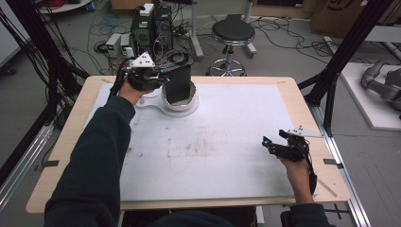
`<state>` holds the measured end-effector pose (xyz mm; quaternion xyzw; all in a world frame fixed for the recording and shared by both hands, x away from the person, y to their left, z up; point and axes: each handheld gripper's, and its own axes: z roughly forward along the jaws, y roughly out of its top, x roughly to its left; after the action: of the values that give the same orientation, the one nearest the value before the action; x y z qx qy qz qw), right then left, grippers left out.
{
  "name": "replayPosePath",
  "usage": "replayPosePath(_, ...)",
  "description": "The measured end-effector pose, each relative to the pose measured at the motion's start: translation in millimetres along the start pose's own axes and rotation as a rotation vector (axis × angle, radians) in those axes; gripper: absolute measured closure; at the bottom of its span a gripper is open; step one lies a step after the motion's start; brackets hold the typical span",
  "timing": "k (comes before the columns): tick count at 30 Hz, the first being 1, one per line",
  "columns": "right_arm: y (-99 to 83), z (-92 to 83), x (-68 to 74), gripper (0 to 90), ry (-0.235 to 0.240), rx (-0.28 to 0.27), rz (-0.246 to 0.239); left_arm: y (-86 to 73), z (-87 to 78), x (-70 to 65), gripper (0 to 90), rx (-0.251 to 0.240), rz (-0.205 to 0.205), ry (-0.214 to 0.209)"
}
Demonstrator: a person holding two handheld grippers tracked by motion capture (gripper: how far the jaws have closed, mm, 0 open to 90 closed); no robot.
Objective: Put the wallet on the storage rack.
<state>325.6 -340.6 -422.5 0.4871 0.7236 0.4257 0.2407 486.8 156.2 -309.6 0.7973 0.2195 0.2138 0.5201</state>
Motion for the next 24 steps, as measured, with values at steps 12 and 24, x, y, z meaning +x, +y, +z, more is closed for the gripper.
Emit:
replayPosePath(12, 0.2, -0.7, 1.4, 21.6, 0.000, -0.002, -0.002, -24.9, 14.2, -12.8, 53.4, 0.044, -0.134, 0.022)
replayPosePath(24, 0.6, 0.0, 2.8, 21.7, 0.003, 0.002, -0.008, -22.1, 10.6, -32.3, 50.6, -0.039, -0.085, -0.004)
